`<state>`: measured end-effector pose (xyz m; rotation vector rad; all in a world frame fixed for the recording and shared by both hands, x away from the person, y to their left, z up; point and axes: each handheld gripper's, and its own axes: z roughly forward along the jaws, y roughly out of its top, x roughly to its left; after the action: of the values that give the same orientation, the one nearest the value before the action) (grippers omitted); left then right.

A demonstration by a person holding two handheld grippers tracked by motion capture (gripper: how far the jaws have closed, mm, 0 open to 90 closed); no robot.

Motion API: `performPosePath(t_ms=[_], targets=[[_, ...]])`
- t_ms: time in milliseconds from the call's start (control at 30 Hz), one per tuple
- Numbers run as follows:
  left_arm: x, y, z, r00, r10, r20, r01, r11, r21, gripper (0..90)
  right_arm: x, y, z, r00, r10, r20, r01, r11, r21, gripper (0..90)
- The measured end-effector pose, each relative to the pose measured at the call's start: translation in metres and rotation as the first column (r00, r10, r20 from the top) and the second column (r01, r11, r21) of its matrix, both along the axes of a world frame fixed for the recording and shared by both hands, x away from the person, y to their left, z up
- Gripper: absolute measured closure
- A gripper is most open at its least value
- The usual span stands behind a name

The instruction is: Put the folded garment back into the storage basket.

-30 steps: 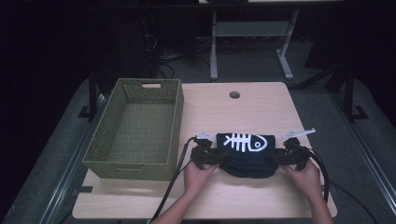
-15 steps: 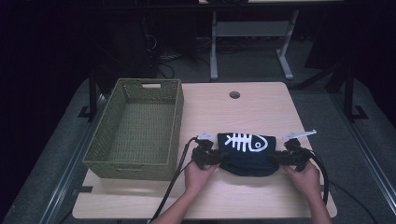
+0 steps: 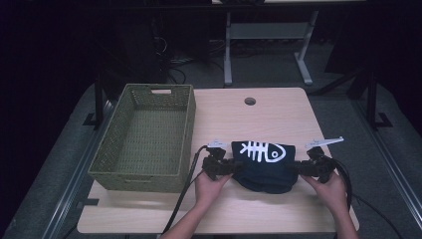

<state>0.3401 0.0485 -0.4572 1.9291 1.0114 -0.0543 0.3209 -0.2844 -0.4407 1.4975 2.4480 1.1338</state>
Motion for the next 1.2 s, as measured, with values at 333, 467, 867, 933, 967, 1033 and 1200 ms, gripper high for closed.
performPosePath(t_ms=[333,467,867,933,967,1033,1200], targets=[[-0.006,0.004,0.027,0.9993,-0.011,0.037,0.011,0.9999,-0.011,67.5,-0.011,0.000,0.026,0.9991,-0.009,0.041,0.007,0.999,0.040,72.5],[-0.007,0.007,0.037,0.9985,-0.010,0.053,0.011,0.9999,-0.009,67.4,-0.012,0.001,0.035,0.9985,-0.009,0.054,0.006,0.998,0.058,72.5],[-0.005,0.018,0.064,0.9964,-0.011,0.084,0.012,0.9999,-0.010,67.4,-0.014,0.013,0.061,0.9939,0.002,0.110,-0.009,0.998,0.060,72.6],[-0.005,0.020,0.069,0.9957,-0.011,0.092,0.012,0.9999,-0.010,67.4,-0.015,0.014,0.066,0.9936,0.002,0.113,-0.009,0.998,0.059,72.6],[-0.005,0.020,0.069,0.9957,-0.011,0.092,0.012,0.9999,-0.010,67.4,-0.015,0.015,0.067,0.9925,0.006,0.122,-0.013,0.998,0.057,72.6],[-0.005,0.024,0.075,0.9952,-0.012,0.097,0.012,0.9999,-0.008,67.4,-0.015,0.016,0.070,0.9920,0.008,0.126,-0.016,0.998,0.065,72.6],[-0.004,0.031,0.083,0.9958,-0.007,0.091,0.008,0.9999,-0.008,67.3,-0.014,0.022,0.076,0.9903,0.019,0.138,-0.029,0.997,0.074,72.7]])
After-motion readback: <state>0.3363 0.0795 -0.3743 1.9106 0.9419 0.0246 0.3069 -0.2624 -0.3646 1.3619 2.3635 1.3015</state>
